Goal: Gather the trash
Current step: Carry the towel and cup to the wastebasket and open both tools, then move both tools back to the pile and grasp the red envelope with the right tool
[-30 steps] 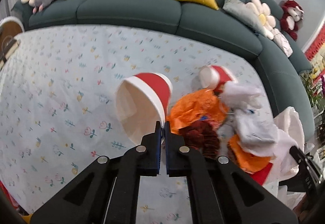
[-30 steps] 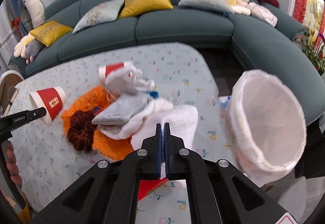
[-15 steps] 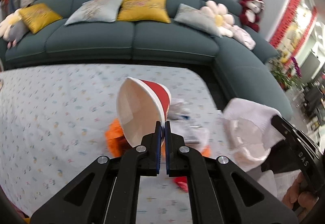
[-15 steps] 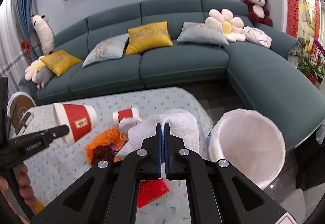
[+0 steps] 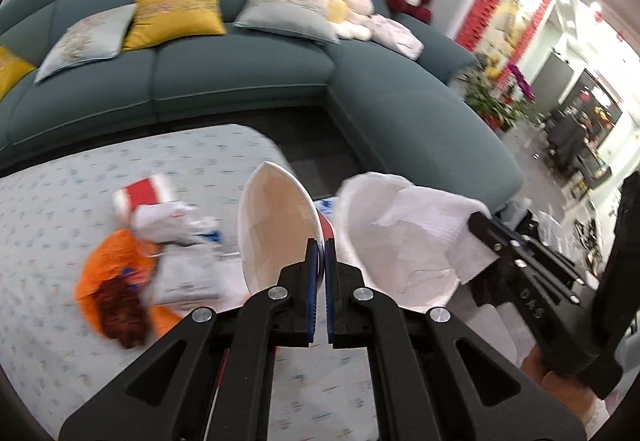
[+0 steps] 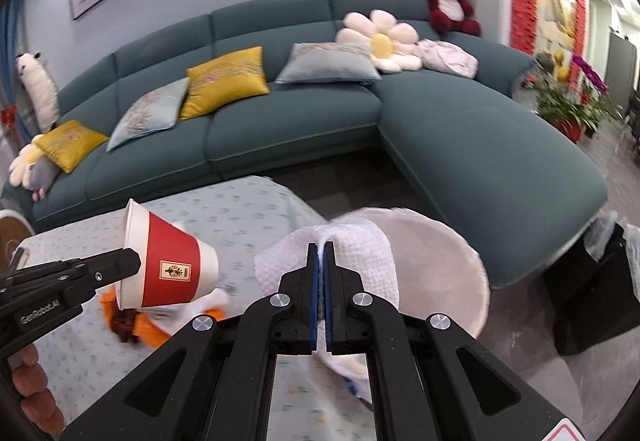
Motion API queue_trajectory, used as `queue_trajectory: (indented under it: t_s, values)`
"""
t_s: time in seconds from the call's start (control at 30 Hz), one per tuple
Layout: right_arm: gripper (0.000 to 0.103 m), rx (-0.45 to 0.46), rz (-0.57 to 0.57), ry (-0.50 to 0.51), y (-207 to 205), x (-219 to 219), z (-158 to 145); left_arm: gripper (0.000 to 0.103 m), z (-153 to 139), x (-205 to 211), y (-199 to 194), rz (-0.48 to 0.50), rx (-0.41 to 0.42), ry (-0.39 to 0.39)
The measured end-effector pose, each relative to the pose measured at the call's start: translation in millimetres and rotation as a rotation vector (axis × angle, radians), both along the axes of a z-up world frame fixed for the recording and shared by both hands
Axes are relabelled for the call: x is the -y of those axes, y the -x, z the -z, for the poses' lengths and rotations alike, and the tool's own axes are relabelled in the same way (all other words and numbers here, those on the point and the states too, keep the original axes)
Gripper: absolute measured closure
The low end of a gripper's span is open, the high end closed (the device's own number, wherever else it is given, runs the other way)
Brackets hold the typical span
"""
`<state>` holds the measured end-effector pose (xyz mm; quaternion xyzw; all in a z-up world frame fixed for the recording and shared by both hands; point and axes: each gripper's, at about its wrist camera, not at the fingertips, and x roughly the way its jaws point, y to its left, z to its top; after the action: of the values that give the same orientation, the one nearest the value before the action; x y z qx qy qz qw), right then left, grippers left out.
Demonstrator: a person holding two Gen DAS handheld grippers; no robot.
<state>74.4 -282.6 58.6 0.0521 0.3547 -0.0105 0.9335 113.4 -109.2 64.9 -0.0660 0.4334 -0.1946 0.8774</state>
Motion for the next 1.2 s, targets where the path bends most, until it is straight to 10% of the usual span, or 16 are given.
queue_trajectory:
  t_s: [0.43,0.53,1.2]
  values:
    - [0.098,-0.049,0.109,0.009,-15,67,32,0.100,13,103,-23,0.159,0.012,-0.005]
    - [0.076,-0.039,0.131,0.015,-16,73,32,0.065,14,109,-26,0.137,0.025,-0.021]
    - [0.047,0.042,0.049,-0.005,6,9,-4,0.041,4,1,-2,-0.072,0.050,-0.086]
